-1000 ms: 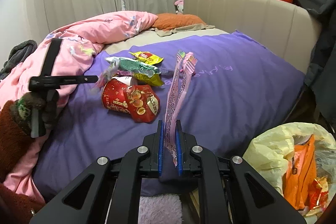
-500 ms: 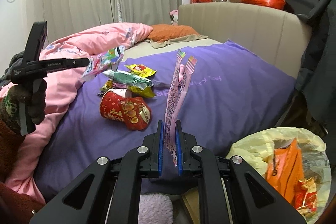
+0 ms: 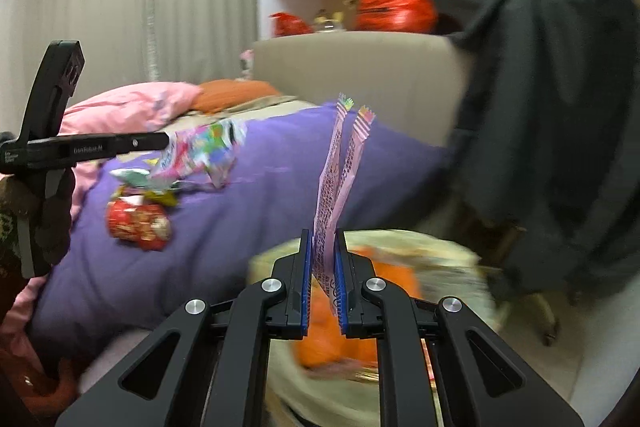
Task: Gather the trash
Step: 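Carry the tissue pack and candy strip to the yellow trash bag and release both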
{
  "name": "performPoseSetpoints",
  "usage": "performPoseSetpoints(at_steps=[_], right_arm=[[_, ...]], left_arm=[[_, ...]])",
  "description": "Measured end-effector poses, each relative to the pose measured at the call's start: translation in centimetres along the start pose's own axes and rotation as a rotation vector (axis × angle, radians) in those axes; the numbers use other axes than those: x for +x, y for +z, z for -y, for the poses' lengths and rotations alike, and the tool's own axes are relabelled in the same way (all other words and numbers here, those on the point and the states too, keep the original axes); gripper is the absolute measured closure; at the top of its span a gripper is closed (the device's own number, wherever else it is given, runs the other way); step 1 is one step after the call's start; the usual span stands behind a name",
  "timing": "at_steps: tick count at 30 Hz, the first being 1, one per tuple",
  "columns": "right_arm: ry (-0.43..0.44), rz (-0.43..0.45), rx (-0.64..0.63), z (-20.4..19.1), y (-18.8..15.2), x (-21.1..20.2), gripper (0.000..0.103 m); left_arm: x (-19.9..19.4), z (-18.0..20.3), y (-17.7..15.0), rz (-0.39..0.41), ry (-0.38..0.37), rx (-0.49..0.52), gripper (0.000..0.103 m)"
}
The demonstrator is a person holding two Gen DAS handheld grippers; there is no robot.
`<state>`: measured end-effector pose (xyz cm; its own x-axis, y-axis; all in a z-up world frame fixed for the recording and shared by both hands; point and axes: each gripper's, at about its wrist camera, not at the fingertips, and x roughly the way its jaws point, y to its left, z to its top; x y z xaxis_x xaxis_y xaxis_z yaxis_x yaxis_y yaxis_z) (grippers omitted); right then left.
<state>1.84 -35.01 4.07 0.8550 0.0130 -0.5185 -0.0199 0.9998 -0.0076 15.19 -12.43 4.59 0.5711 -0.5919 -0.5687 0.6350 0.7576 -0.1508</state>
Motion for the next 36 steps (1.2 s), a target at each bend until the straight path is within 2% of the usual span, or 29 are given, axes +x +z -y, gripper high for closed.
performPoseSetpoints(at_steps=[5, 8, 12, 15, 18, 25, 30, 36], right_arm=[[-0.094, 0.009, 0.064, 5.4, -0.8, -2.2, 0.091], [-0.113, 0.025, 0.092, 7.2, -1.0, -3.1, 0.091], [-0.093, 0.031, 0.097, 7.8, -0.8, -2.8, 0.092], [-0.048, -0.004, 0.095, 8.0, -1.4, -0.7, 0.092], [-0.005, -0.105, 0.137, 8.5, -3.3, 3.0, 0.092], [0.005, -0.249, 0.145, 8.7, -6.8, 8.8, 0.092], [-0.007, -0.279, 0.118, 8.4, -6.9, 10.4, 0.092], [-0.019, -0.280, 0.106, 7.9, -7.3, 10.2, 0.092]], left_arm=[[4.7, 6.2, 0.3, -0.046, -0.071, 0.060, 0.101], [8.5, 9.6, -0.4, -0.111, -0.076, 0.113, 0.101], [12.5, 12.4, -3.0, -0.224, -0.069, 0.161, 0.101], [14.1, 13.1, -4.7, -0.279, -0.070, 0.181, 0.101], [14.9, 12.9, -5.6, -0.300, -0.070, 0.191, 0.101], [15.9, 13.2, -6.2, -0.318, -0.085, 0.226, 0.101], [16.4, 13.2, -6.0, -0.318, -0.090, 0.231, 0.101], [16.4, 13.0, -5.9, -0.317, -0.101, 0.222, 0.101]])
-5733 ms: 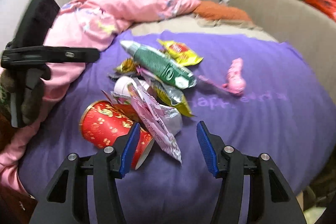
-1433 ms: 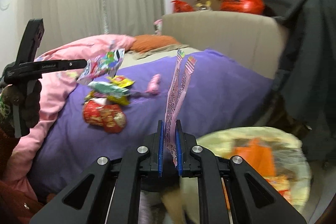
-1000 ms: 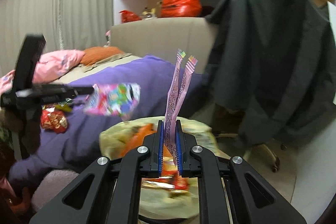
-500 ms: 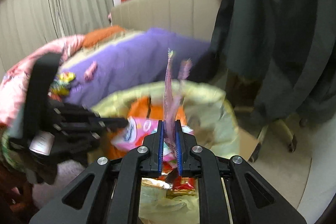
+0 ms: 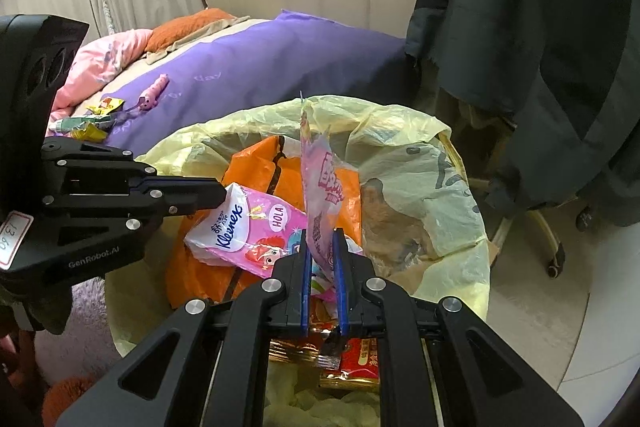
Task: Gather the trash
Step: 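Carry the tissue pack and candy strip to the yellow trash bag and release both, then grasp the yellow snack wrapper with the left tool while the right tool grasps the green-white drink carton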
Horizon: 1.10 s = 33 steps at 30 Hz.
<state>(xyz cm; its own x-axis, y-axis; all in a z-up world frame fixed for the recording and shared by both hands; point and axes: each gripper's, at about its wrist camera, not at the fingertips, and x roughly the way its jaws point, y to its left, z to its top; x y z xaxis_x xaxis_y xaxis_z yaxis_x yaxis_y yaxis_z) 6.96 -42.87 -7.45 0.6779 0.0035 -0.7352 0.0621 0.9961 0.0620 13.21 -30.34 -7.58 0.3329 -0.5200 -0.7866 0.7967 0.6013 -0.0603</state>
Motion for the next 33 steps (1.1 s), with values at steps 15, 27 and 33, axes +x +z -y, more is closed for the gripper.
performPoseSetpoints(at_steps=[15, 27, 33], right_arm=[[-0.026, 0.031, 0.017, -0.2, -0.1, -2.2, 0.063], [-0.047, 0.092, -0.047, -3.2, 1.9, -6.0, 0.055], [-0.024, 0.139, -0.087, -6.4, 3.1, -7.4, 0.055]], left_arm=[[-3.9, -3.0, -0.8, 0.103, -0.111, -0.134, 0.064], [-9.6, -6.8, -3.2, 0.189, -0.050, -0.209, 0.051], [-11.6, -9.6, -5.0, 0.220, -0.024, -0.261, 0.051]])
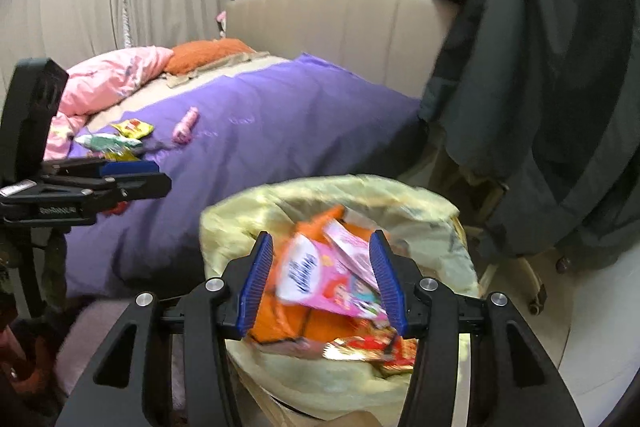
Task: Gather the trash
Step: 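Grasp the yellow snack wrapper with the left tool while the right tool grasps the green-white drink carton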
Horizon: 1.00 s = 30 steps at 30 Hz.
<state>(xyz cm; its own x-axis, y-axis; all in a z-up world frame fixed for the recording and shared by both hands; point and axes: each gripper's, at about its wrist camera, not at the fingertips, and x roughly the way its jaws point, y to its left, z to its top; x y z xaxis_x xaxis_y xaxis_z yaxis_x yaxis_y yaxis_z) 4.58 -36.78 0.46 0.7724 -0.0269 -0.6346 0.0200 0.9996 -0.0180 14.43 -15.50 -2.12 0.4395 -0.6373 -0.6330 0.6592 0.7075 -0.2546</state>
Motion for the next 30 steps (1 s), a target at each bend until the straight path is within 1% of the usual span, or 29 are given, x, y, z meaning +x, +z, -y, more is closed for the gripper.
performPoseSetpoints(at_steps=[2, 5, 7, 10, 11, 13, 14, 17, 18, 20, 21, 23, 24, 27, 28, 30], right_arm=[[0.016, 0.028, 0.008, -1.0, 0.7, -0.3, 0.049], [0.085, 0.073, 0.010, -2.8, 1.6, -0.6, 0.049], [0.117, 0.069, 0.001, -4.4, 2.2, 0.0, 0.048], [0.133, 0.061, -0.022, -6.8, 2.7, 1.0, 0.048], [0.151, 0.063, -0.036, -8.0, 2.9, 1.4, 0.048], [0.187, 0.068, -0.060, -9.8, 3.3, 2.0, 0.048], [0.215, 0.067, -0.078, -11.2, 3.5, 2.6, 0.048], [0.259, 0.049, -0.108, -13.9, 4.0, 3.9, 0.048], [0.278, 0.039, -0.119, -14.9, 4.3, 4.4, 0.048], [0.293, 0.023, -0.136, -16.5, 4.9, 5.6, 0.048], [0.292, 0.021, -0.145, -17.1, 5.1, 6.0, 0.048], [0.294, 0.017, -0.167, -18.3, 5.4, 7.2, 0.048], [0.287, 0.017, -0.187, -19.1, 5.5, 7.7, 0.048], [0.248, 0.014, -0.237, -20.7, 5.5, 9.0, 0.048], [0.244, 0.006, -0.247, -21.1, 5.5, 9.6, 0.048], [0.224, -0.020, -0.255, -21.4, 5.3, 10.9, 0.048]], left_arm=[[-1.2, -1.3, -0.2, 0.021, 0.016, -0.013, 0.051], [-2.8, -3.2, 0.1, 0.047, 0.042, -0.019, 0.051], [-4.4, -5.0, 0.2, 0.067, 0.077, -0.016, 0.051], [-6.8, -8.1, 0.4, 0.094, 0.139, -0.017, 0.051], [-7.8, -9.7, 0.3, 0.109, 0.171, -0.027, 0.051], [-9.5, -12.5, 0.2, 0.131, 0.211, -0.058, 0.050], [-10.1, -13.6, 0.1, 0.139, 0.223, -0.073, 0.050], [-12.3, -18.7, 0.4, 0.176, 0.255, -0.138, 0.050], [-13.1, -21.2, 0.7, 0.195, 0.256, -0.167, 0.050], [-13.9, -24.2, 1.1, 0.214, 0.280, -0.183, 0.038], [-14.0, -26.1, 1.4, 0.214, 0.310, -0.184, 0.037], [-13.7, -29.6, 1.6, 0.184, 0.363, -0.205, 0.037], [-13.3, -32.0, 1.6, 0.165, 0.377, -0.249, 0.037], [-11.7, -37.0, 1.2, 0.131, 0.358, -0.378, 0.037], [-10.9, -38.3, 1.2, 0.123, 0.347, -0.411, 0.037], [-8.7, -40.9, 1.3, 0.081, 0.310, -0.456, 0.037]])
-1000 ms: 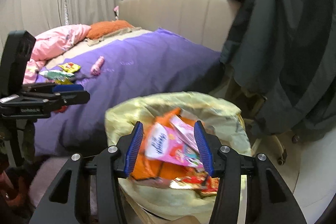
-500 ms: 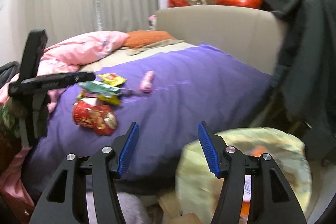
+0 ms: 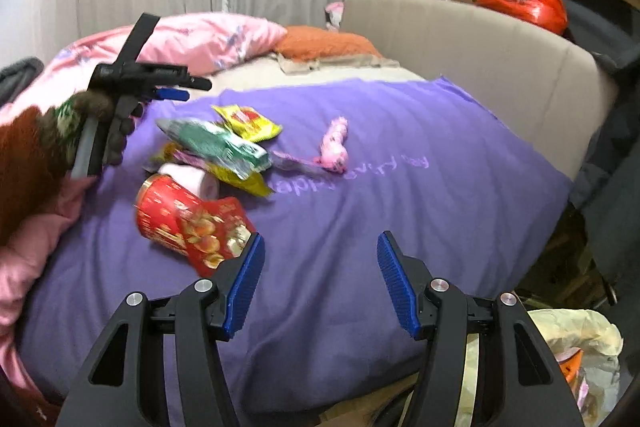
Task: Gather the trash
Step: 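Grasp the yellow snack wrapper with the left tool while the right tool grasps the green-white drink carton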
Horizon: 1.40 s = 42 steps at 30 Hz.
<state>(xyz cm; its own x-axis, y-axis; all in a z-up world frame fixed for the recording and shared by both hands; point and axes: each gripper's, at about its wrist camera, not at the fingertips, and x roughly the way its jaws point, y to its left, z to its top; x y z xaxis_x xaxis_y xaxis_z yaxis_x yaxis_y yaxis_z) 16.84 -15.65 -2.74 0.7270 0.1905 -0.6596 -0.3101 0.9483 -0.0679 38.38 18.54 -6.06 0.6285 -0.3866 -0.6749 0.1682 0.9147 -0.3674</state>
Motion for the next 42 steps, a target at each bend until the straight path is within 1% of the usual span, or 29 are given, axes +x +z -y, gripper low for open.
performPoseSetpoints(at_steps=[3, 4, 5, 6, 8, 9, 10, 11, 14, 19, 24, 26, 29, 30, 32, 34, 36, 38, 39, 42], right_arm=[[0.014, -0.034, 0.013, 0.3, -0.5, 1.9, 0.048], [0.013, -0.039, 0.017, 0.4, -0.6, 2.3, 0.048], [0.008, -0.042, 0.018, 0.5, -0.8, 2.6, 0.048], [0.001, -0.046, 0.018, 0.7, -1.0, 2.8, 0.048], [-0.008, -0.057, 0.015, 0.8, -1.4, 3.4, 0.048], [-0.006, -0.063, 0.015, 0.9, -1.6, 3.6, 0.048], [-0.004, -0.066, 0.018, 1.0, -1.7, 3.7, 0.048], [-0.004, -0.067, 0.023, 1.1, -1.9, 3.9, 0.048], [0.032, -0.069, 0.051, 1.4, -2.1, 4.3, 0.048], [0.102, -0.059, 0.072, 0.3, -1.7, 4.4, 0.048], [0.206, -0.056, 0.019, -2.1, -1.6, 4.0, 0.048], [0.225, -0.053, -0.003, -2.9, -1.4, 4.0, 0.048], [0.257, -0.046, -0.027, -3.8, -1.1, 3.9, 0.048], [0.266, -0.043, -0.029, -4.0, -1.0, 3.9, 0.048], [0.277, -0.034, -0.027, -4.3, -0.4, 4.0, 0.048], [0.275, -0.022, -0.006, -4.2, 0.3, 4.0, 0.048], [0.259, -0.020, 0.022, -4.0, 0.9, 4.1, 0.048], [0.250, -0.027, 0.049, -3.9, 1.3, 4.3, 0.048], [0.253, -0.028, 0.057, -3.9, 1.4, 4.4, 0.048], [0.232, -0.026, 0.069, -4.0, 1.9, 4.9, 0.048]], left_arm=[[3.7, -1.1, 0.8, -0.073, 0.022, -0.026, 0.038], [4.6, -1.2, 0.9, -0.090, 0.022, -0.035, 0.039], [5.5, -1.4, 1.1, -0.111, 0.019, -0.050, 0.047], [6.7, -1.8, 1.4, -0.139, 0.012, -0.069, 0.052], [8.2, -2.4, 1.8, -0.180, 0.009, -0.107, 0.073], [8.4, -2.7, 1.8, -0.180, -0.009, -0.135, 0.077], [8.2, -2.9, 1.7, -0.174, -0.024, -0.144, 0.084], [7.9, -2.9, 1.7, -0.166, -0.035, -0.149, 0.088], [6.1, -2.5, 1.2, -0.146, -0.050, -0.134, 0.096], [1.9, -0.8, 0.7, -0.127, -0.063, -0.120, 0.098], [-3.7, 1.6, -0.5, -0.088, -0.064, -0.067, 0.098], [-6.5, 2.2, -1.3, -0.062, -0.075, -0.069, 0.098], [-9.5, 2.9, -2.3, -0.041, -0.083, -0.069, 0.098], [-10.9, 3.3, -3.0, -0.037, -0.080, -0.070, 0.098], [-12.4, 3.4, -4.0, -0.032, -0.072, -0.068, 0.097], [-14.0, 3.5, -5.6, -0.020, -0.056, -0.066, 0.097], [-14.7, 3.4, -7.3, -0.011, -0.039, -0.056, 0.097], [-14.5, 3.0, -8.8, -0.018, -0.023, -0.059, 0.097], [-14.0, 2.5, -9.8, -0.037, -0.034, -0.076, 0.097], [-12.2, 1.5, -11.0, -0.082, -0.056, -0.104, 0.097]])
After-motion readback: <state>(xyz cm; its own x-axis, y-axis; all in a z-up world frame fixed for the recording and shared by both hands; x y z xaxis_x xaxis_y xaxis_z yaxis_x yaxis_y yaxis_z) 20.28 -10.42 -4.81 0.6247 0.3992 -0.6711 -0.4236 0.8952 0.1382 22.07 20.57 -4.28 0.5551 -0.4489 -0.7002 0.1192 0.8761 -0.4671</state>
